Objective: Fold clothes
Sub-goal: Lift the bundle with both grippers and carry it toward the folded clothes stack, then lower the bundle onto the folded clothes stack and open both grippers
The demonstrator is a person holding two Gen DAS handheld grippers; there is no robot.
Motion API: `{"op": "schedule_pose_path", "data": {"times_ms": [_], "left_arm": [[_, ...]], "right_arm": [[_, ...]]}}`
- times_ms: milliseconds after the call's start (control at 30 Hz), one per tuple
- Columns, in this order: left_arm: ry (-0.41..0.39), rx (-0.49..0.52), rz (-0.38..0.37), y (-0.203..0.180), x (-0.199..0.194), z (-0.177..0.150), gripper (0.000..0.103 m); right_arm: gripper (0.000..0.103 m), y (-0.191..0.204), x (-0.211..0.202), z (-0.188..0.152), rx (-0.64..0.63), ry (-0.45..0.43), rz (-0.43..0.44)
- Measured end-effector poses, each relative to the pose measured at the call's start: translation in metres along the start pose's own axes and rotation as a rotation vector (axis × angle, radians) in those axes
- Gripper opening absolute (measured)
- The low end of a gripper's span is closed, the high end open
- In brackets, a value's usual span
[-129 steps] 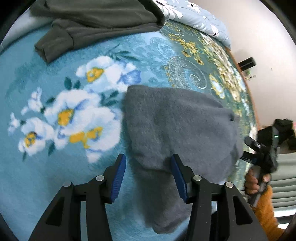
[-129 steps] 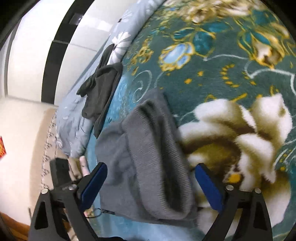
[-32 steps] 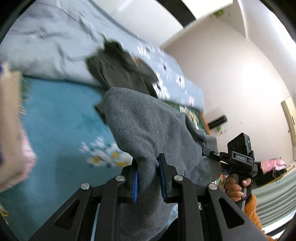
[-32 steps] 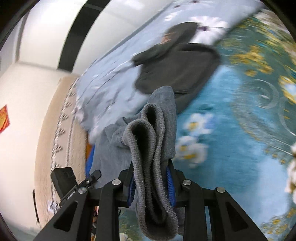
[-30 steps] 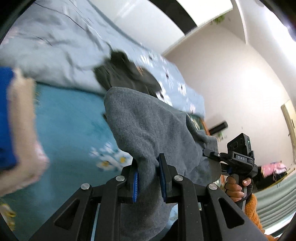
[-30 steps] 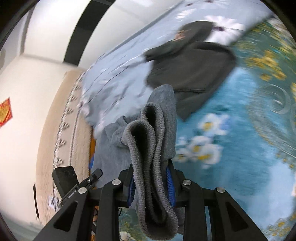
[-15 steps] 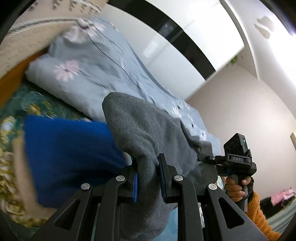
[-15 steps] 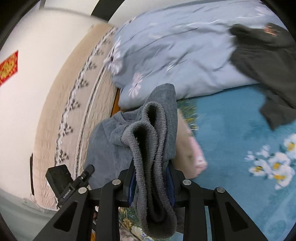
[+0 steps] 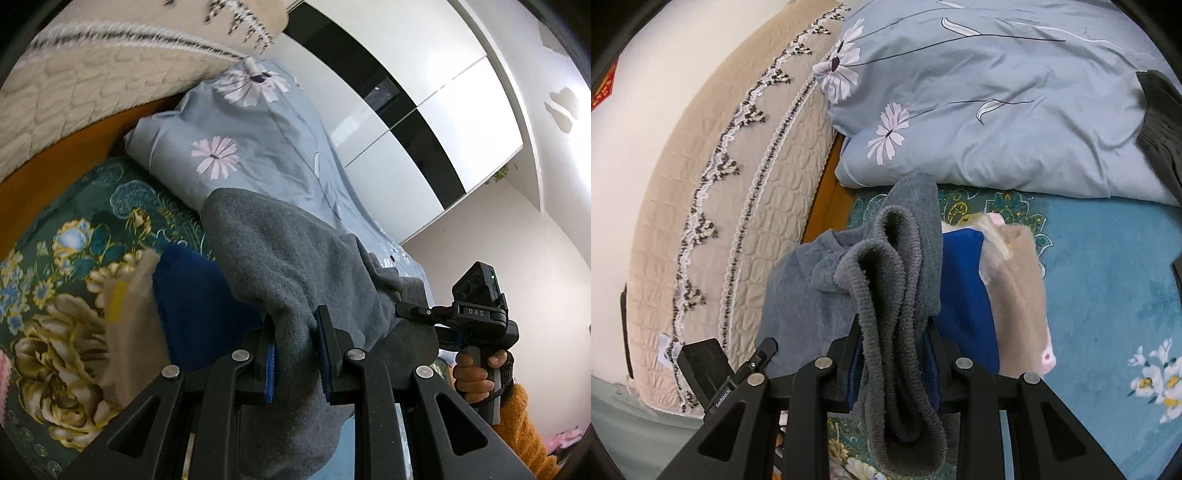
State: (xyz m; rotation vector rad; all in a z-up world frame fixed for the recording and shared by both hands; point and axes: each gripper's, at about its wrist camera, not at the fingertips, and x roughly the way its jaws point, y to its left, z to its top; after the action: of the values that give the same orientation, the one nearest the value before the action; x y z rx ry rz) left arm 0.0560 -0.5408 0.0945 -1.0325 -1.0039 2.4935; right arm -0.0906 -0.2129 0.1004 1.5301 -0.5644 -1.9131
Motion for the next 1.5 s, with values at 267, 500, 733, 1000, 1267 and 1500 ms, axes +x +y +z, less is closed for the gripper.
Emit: {"op": "schedule_pose_path", "data": {"times_ms": [267, 500, 733, 1000, 1267, 1500], "left_arm": [[0.021, -0.097, 0.042, 0.043, 0.022, -0.020, 0.019], [-0.043, -0.049, 0.034, 0.029, 0.013, -0.012, 0.019], [-0.029, -0.081, 0.074, 0.042, 0.028, -0.016, 0.019], [-0.022, -0.097, 0.117, 0.049, 0.040, -0.022, 0.019], [-0.084, -0.083, 0.179, 0.038, 0.025, -0.028, 0.015], [-0.101, -0.056, 0.254, 0.024, 0.017, -0.025, 0.021]], "right_arm": [[0.030, -0.027, 0.031, -0.004, 0.026, 0.055, -0.061], [0.030, -0.015, 0.021, 0.008, -0.025, 0.007, -0.023], [0.030, -0.032, 0.034, 0.007, -0.003, 0.024, -0.049], [0.048, -0.056, 0.036, -0.001, 0.085, 0.005, -0.017], [0.051, -0.054, -0.011, -0.009, 0.040, -0.095, -0.011], [0.051, -0.030, -0.029, -0.026, -0.063, -0.147, 0.042]]}}
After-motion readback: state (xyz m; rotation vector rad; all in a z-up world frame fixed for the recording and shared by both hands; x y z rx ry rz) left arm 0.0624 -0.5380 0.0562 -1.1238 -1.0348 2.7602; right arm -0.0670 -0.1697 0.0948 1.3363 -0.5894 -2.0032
